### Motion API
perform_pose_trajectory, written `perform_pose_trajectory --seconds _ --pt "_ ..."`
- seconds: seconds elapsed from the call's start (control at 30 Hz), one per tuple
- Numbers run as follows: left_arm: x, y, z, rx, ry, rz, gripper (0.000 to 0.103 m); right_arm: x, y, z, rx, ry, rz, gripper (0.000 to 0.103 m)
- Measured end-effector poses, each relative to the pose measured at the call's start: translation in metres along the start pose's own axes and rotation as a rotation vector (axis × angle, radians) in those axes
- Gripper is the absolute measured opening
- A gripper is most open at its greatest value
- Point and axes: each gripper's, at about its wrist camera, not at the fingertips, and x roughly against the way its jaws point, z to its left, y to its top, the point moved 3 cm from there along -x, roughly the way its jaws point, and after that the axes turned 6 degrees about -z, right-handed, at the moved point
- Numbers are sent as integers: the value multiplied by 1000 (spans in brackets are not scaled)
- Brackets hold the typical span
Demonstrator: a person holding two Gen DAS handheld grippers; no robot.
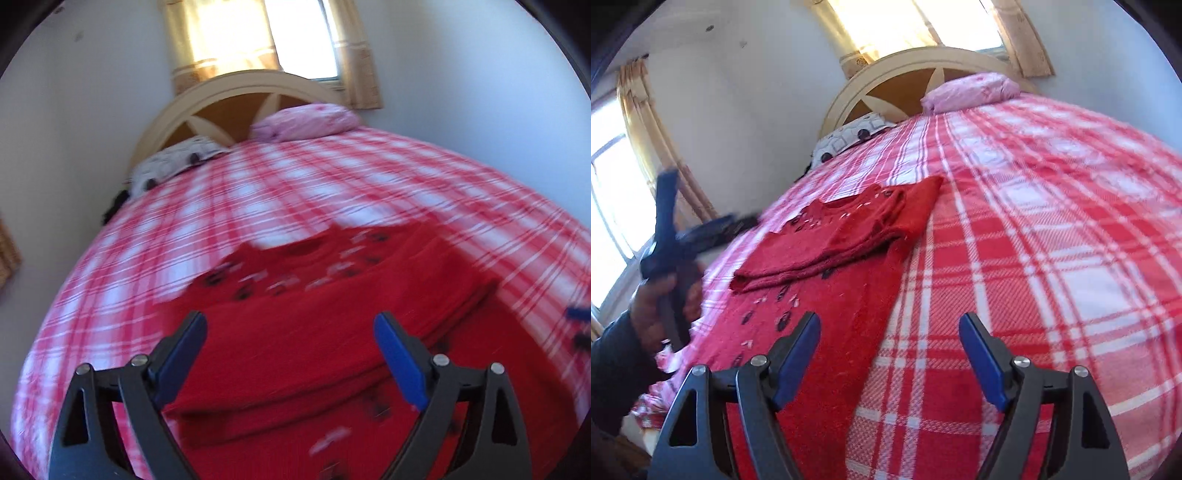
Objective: Fold small clothes
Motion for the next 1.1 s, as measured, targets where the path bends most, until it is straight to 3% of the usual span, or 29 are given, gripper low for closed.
perform_pose_trajectory --seconds 0.1,0.27,0.43,0.63,0.77,1.0,1.03,1.1 --pt "7 -32 48 21 98 28 99 1 12 6 44 8 9 78" --pt "-1 -77 99 206 97 116 101 -9 34 20 172 -33 47 78" --pt "-34 -93 94 198 121 217 101 -32 63 30 178 -43 70 78" --pt "-49 -97 108 224 170 244 103 -73 76 38 168 -44 122 78" --pt "-50 -110 124 339 121 242 103 -102 79 35 110 -26 163 78" --pt "-50 -112 118 328 123 244 103 -146 85 17 3 -44 210 78" --pt "-52 -111 119 332 118 246 103 -152 85 15 -11 -50 218 75" --pt "-53 -113 123 360 99 251 103 -163 84 12 -35 -38 239 59"
